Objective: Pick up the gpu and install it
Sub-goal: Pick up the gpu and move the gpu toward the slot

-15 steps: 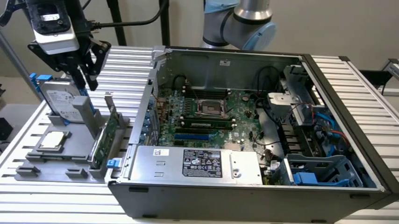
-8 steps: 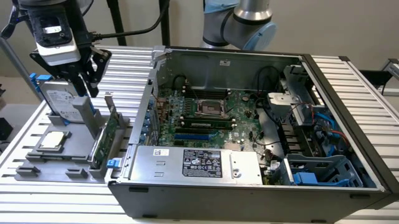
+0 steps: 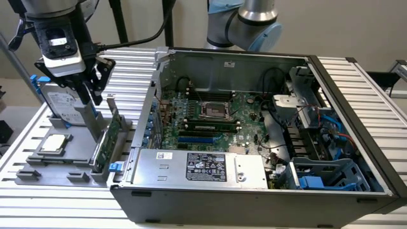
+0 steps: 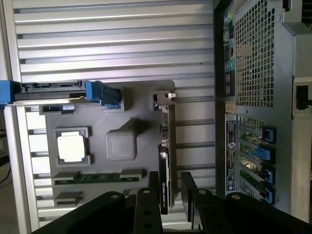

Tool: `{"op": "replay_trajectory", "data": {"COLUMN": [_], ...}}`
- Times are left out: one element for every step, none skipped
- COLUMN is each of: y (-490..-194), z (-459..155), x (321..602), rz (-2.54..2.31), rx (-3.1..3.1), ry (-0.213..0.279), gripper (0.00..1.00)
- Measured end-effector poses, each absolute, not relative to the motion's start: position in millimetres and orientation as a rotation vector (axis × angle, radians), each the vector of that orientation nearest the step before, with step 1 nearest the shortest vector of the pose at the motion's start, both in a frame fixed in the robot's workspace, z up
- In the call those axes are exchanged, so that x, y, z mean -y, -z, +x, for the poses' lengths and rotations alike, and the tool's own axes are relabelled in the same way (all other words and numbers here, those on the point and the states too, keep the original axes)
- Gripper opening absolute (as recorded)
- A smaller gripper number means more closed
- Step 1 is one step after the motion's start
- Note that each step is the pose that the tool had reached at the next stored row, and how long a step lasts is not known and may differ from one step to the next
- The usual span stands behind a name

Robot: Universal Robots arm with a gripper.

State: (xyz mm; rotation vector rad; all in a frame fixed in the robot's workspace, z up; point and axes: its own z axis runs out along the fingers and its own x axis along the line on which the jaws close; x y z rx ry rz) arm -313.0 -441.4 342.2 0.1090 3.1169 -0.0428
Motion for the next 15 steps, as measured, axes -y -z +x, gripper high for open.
{"op": "replay_trajectory", "data": {"y": [-340.5,-338.6,-336.8,-335.0,-333.2,-331.4,-329.6,-327.8,-326.0,-324.1,-322.3,-320.5,-318.6,-316.8,-315.0], "z": [-313.1,-313.3,-313.5,-313.7,-313.9,-314.1,-314.3,-314.6,-315.0,-315.3,-315.7,-316.1,-316.4,-316.7,-316.8], "x": [441.4,441.3,441.3,441.3,441.3,441.4,441.4,441.4,441.5,441.7,441.9,442.1,442.4,442.8,443.3], "rz": [0.109,0.109,0.109,0.109,0.109,0.109,0.109,0.109,0.109,0.109,0.109,0.109,0.109,0.109,0.109], "rx": [-3.117,-3.117,-3.117,-3.117,-3.117,-3.117,-3.117,-3.117,-3.117,-3.117,-3.117,-3.117,-3.117,-3.117,-3.117], "ry": [0.043,0.044,0.044,0.044,0.045,0.045,0.045,0.045,0.045,0.045,0.045,0.045,0.045,0.045,0.045], "gripper": [0.33,0.33,0.33,0.33,0.33,0.33,0.33,0.33,0.33,0.33,0.33,0.33,0.33,0.33,0.33]}}
